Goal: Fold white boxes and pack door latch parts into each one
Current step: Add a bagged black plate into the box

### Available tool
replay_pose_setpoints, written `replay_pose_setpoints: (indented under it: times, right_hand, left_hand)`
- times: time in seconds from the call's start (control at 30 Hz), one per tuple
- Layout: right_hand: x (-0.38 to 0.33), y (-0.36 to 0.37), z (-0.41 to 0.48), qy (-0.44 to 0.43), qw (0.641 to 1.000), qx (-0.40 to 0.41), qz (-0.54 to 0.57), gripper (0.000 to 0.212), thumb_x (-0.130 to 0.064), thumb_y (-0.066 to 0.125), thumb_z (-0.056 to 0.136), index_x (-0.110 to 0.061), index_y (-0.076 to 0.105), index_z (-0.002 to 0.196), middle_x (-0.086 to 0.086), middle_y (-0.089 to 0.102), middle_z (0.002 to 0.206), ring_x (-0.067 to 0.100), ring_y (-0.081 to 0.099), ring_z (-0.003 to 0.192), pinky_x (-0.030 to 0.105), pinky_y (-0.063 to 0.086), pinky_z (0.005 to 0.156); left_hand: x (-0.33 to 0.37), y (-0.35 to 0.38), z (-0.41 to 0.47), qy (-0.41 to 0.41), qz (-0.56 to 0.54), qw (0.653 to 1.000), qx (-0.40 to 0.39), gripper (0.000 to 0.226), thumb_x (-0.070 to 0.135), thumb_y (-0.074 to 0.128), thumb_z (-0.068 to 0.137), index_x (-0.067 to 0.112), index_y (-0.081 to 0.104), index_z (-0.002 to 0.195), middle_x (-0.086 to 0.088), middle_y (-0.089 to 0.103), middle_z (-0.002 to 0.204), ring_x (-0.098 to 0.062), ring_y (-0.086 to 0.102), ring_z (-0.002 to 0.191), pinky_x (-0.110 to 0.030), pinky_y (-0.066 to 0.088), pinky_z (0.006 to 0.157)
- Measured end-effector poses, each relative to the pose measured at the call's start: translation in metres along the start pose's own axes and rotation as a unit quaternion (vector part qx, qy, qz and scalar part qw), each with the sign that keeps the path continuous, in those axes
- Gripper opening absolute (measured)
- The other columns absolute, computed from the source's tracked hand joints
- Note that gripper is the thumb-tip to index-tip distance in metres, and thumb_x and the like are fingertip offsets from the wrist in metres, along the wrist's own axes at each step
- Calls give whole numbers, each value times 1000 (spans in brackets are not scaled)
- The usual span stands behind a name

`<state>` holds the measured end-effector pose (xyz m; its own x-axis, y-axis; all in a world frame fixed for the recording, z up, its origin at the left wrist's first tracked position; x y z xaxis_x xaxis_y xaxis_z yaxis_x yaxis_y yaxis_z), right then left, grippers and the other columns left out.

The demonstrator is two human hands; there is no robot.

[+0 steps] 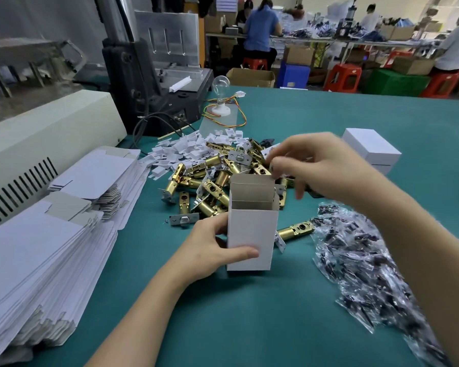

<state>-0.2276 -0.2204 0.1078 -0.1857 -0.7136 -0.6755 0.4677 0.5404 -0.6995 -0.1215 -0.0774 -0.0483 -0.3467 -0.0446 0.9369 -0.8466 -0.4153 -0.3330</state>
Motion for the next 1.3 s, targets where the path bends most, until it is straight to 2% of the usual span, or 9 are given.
replay_pose_setpoints:
  times: [0.1, 0.13, 0.23, 0.47, 0.63, 0.87, 1.07, 1.2, 1.3]
  right_hand:
    - [41, -32, 1, 49, 988, 49, -136, 7, -26, 67, 97, -27, 73, 94, -11, 75, 79, 4, 67, 52, 19, 54, 56]
    - [58, -30, 0, 77, 977, 7, -200, 7, -26, 67, 97, -28, 74, 97, -12, 75, 87, 1, 68, 60, 16, 53, 60]
    - [109, -7, -10, 155, 916, -142, -342, 19, -29, 68, 96, -26, 75, 114, -6, 75, 110, 12, 69, 92, 33, 57, 88]
    - [146, 10, -16, 196, 874, -132, -426, 38, -35, 67, 96, -17, 65, 130, 7, 63, 129, 28, 64, 114, 39, 55, 93]
    - [155, 11, -11, 223, 857, -143, -442, 31, -14, 65, 95, -4, 66, 124, 15, 69, 119, 32, 68, 108, 44, 58, 90]
    - [152, 17, -3, 190, 868, -133, -439, 50, 0, 61, 91, -24, 60, 135, 4, 66, 121, 28, 66, 106, 39, 57, 81]
    - [154, 12, -3, 191, 845, -158, -474, 27, -21, 71, 93, -14, 71, 119, 7, 60, 121, 29, 61, 108, 42, 57, 89]
    - [135, 2, -2, 169, 870, -92, -453, 11, -22, 71, 95, -21, 72, 106, 2, 71, 112, 26, 65, 102, 38, 57, 82]
    - [110, -17, 1, 136, 920, 3, -367, 12, -30, 74, 94, -20, 66, 94, 0, 73, 98, 24, 67, 94, 37, 55, 79]
  left_hand:
    - [2, 0, 0, 3, 0, 1000, 0, 56, 54, 88, 69, 55, 66, 121, 21, 76, 115, -4, 71, 110, -30, 62, 89]
    - [3, 0, 0, 5, -2, 1000, 0, 55, 52, 88, 70, 55, 66, 121, 20, 76, 116, -4, 71, 110, -30, 62, 90]
    - [6, 1, 0, 11, -5, 1000, -2, 55, 49, 88, 71, 54, 66, 122, 19, 76, 117, -4, 71, 111, -28, 61, 91]
    - [6, 1, -3, 10, -16, 1000, -2, 55, 49, 89, 70, 53, 67, 121, 18, 76, 118, -4, 72, 111, -21, 59, 89]
    - [2, 1, -1, 3, -20, 1000, -2, 56, 48, 89, 71, 53, 67, 122, 16, 76, 119, -7, 72, 113, -31, 62, 92]
    - [2, 1, -1, 4, -15, 1000, -5, 57, 50, 89, 71, 55, 66, 122, 19, 75, 120, -5, 71, 113, -25, 61, 91]
    - [1, 1, -1, 4, -11, 1000, -7, 58, 52, 89, 70, 54, 65, 123, 20, 75, 120, -4, 70, 115, -27, 61, 93]
    - [2, 1, 0, 2, -14, 1000, -4, 57, 53, 88, 70, 55, 65, 122, 19, 75, 119, -5, 71, 113, -29, 61, 92]
    - [2, 1, -1, 2, -15, 1000, 0, 57, 54, 87, 71, 57, 64, 123, 21, 75, 119, -3, 70, 113, -28, 61, 92]
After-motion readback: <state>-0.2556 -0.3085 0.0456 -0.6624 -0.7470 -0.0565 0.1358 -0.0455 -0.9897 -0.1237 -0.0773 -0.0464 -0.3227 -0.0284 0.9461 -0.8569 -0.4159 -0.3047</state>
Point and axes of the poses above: each hand's wrist, its own z-axis towards the middle knuckle, its own y-axis out of the palm, x = y × z, the point moved 8 cm from there along z, towards the middle knuckle
